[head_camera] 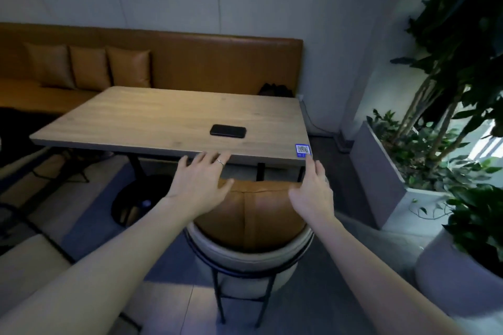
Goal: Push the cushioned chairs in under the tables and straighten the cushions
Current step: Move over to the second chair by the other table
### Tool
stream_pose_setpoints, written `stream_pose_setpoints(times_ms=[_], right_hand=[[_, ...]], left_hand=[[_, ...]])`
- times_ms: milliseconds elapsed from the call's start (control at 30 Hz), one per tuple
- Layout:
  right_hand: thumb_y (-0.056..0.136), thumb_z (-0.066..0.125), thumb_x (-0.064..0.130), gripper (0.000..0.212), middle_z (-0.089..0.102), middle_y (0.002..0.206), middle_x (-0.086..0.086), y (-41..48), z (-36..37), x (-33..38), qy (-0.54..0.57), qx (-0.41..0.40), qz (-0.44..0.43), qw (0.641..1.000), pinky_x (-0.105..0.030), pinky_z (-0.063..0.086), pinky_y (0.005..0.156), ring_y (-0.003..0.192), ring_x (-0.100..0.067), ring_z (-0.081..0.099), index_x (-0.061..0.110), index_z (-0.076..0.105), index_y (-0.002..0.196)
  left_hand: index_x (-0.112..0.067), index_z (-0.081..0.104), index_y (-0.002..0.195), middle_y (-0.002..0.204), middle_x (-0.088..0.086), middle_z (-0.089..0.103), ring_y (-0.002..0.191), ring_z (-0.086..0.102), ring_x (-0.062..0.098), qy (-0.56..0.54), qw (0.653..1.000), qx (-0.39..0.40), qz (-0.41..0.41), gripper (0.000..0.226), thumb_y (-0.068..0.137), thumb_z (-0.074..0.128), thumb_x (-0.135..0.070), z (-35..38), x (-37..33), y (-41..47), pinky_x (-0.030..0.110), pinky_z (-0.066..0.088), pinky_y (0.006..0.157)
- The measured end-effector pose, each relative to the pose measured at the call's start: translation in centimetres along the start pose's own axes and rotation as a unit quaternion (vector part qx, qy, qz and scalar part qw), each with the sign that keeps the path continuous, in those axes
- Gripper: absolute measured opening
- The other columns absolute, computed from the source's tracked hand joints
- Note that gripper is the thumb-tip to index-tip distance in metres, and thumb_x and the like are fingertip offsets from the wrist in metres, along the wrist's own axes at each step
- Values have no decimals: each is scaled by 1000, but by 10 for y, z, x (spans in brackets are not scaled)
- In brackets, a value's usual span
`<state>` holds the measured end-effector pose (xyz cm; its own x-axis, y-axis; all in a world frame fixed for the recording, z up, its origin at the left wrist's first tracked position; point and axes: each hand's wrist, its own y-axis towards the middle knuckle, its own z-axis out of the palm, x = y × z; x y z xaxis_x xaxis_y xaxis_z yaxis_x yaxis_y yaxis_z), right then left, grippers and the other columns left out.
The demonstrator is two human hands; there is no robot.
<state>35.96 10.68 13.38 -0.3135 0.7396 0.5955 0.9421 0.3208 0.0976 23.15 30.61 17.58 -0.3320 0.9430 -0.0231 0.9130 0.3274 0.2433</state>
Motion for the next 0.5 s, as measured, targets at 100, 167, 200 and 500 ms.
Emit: stream_pose_setpoints(times_ms=[100, 167, 200, 500], right_hand=[[97, 60, 30, 71, 30, 167, -16, -31, -19, 74, -84, -25, -148, 985, -55, 29, 119, 151, -38, 31, 20, 28, 160], [100, 55, 37, 67, 34, 165, -16, -59, -29, 128, -125, -54, -238, 962, -55, 27, 120, 151, -37, 32, 19, 32, 159], [100, 52, 40, 66, 35, 165, -16, -74, -33, 156, -139, -69, -276, 949, -55, 27, 120, 151, -37, 32, 20, 32, 160], [101, 47, 46, 67, 34, 167, -17, -241, -45, 387, -144, -176, -445, 866, -58, 24, 121, 155, -36, 27, 20, 32, 161]], left_hand=[[-28, 24, 159, 163, 4, 34, 150, 27, 26, 25, 999, -41, -13, 70, 97, 40, -57, -56, 36, -25, 55, 21, 119], [-30, 20, 160, 165, 6, 29, 152, 23, 28, 40, 997, -69, -20, 71, 97, 39, -57, -92, 66, -49, 57, 18, 120], [-30, 20, 160, 165, 7, 28, 152, 22, 30, 49, 995, -86, -24, 70, 97, 40, -57, -111, 82, -63, 57, 18, 119], [-31, 24, 158, 166, 13, 22, 154, 16, 34, 86, 963, -231, -104, 69, 97, 23, -62, -269, 249, -234, 60, 11, 120]])
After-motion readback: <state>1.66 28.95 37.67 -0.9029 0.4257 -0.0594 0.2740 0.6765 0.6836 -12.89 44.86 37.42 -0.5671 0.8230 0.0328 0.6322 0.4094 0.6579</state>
